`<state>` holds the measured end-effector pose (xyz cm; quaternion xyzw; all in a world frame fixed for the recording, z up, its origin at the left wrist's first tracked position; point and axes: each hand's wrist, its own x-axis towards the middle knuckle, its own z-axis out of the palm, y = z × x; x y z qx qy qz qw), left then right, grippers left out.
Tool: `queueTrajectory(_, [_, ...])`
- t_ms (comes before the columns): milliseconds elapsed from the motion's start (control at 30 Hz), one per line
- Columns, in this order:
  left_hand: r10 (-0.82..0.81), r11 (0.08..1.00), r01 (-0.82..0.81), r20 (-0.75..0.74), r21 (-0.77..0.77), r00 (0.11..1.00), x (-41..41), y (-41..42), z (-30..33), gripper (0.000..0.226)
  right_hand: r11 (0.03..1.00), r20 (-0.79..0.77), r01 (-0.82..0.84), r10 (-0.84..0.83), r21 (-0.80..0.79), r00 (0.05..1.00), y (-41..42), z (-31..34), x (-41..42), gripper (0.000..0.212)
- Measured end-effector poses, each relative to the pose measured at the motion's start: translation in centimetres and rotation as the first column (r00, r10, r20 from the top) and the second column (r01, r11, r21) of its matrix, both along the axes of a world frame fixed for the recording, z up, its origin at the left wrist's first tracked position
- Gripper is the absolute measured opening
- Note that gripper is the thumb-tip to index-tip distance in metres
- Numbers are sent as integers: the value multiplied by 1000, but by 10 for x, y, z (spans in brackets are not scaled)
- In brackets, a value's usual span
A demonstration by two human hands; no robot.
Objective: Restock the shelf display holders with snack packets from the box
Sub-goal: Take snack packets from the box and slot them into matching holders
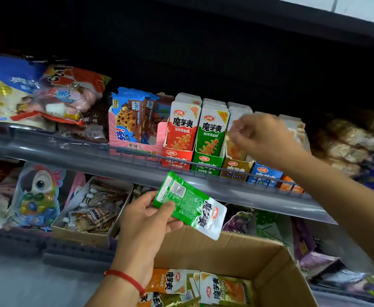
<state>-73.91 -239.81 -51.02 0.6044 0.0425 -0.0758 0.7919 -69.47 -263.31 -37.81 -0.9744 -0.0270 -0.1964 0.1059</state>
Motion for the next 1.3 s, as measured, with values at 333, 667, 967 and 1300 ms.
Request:
queueTrajectory(333, [-294,956,290,251,56,922,-22,2,8,29,178,-555,526,276,832,784,-13,-104,-87,49])
queueTrajectory(667, [-272,918,143,324,371,906,-10,17,5,64,359,-233,168,145,918,962,-17,-20,-57,32])
queueTrajectory(967, [-225,851,95,195,517,955,-4,23,-4,50,843,179,-27,-83,537,980,-16,46,21,25])
queueTrajectory(1300, [-221,853,120,142,509,965,-2,29,-2,41,998,147,45,-37,-48,989,6,-4,71,28])
